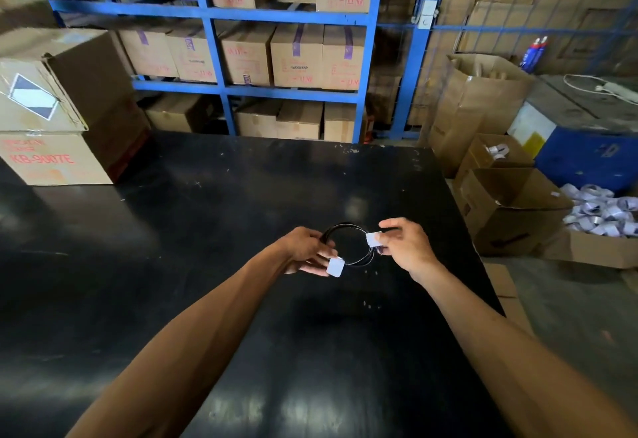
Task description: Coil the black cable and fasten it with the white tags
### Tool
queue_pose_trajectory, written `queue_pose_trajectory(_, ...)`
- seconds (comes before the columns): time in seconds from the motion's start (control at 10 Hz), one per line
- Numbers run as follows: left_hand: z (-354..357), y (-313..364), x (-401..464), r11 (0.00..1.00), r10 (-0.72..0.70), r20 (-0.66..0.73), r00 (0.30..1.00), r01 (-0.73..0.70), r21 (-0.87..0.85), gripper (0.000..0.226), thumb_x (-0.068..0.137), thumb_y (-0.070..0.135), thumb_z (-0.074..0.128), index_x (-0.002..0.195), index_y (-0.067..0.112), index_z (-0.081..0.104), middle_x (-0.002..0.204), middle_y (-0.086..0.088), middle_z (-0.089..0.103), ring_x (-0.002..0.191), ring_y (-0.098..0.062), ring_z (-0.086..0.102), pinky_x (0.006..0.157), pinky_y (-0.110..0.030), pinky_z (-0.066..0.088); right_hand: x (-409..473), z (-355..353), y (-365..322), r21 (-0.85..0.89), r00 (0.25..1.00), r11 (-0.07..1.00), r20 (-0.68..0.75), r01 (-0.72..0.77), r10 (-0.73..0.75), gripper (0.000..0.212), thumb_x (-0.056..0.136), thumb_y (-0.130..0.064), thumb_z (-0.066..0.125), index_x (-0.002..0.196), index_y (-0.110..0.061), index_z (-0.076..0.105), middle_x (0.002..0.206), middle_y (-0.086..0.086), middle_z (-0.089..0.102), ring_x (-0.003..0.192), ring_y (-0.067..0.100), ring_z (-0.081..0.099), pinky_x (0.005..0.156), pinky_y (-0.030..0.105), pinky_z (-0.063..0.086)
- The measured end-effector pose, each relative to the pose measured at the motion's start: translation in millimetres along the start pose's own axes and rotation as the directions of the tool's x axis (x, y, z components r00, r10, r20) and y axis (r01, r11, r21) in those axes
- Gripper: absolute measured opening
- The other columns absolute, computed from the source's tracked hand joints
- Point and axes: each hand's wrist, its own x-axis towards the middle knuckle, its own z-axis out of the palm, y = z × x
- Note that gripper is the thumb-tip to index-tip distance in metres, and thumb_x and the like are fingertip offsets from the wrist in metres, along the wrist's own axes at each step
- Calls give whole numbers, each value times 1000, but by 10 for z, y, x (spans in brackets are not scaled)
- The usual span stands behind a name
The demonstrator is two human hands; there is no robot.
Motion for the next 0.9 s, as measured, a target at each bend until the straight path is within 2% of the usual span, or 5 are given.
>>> queue_pose_trajectory(0.2,236,-292,281,999,-41,-133,990,36,-41,17,82,0,76,99,-2,71,89,-16,72,76,-22,68,77,-35,58,47,117,452,128,981,975,-40,-184,190,19,84,7,78,102,-1,76,106,20,73,88,27,73,70,32,62)
queue_pose_trajectory(0.5,278,-677,946,991,-135,-245,960,132,-26,43,77,-20,66,116,-3,70,91,-14,71,88,-28,67,93,-45,57,449,322,1026,134,922,915,-24,-380,386,17,82,11,77,96,1,76,97,19,73,84,28,73,71,33,62)
queue_pose_trajectory(0.7,305,-891,1301,953,-157,-377,913,240,184,45,79,2,75,123,6,68,114,-13,73,110,-28,66,96,-33,52,707,493,1379,42,889,890,-42,-455,456,16,81,3,79,88,-11,78,84,5,74,70,21,73,80,44,65)
queue_pose_trajectory(0.8,301,-988,1376,928,-122,-370,921,238,288,49,81,10,76,129,7,65,116,-13,73,115,-25,64,96,-29,48,729,530,1499,10,887,887,-23,-461,461,22,82,1,76,80,-20,76,85,7,77,67,19,74,76,40,65)
queue_pose_trajectory(0.9,309,-1033,1349,915,-67,-351,934,198,351,50,81,18,78,128,8,65,109,-11,75,110,-23,66,90,-25,48,681,485,1513,28,885,884,-8,-466,466,17,88,1,71,92,-14,78,99,18,78,70,18,73,66,28,63)
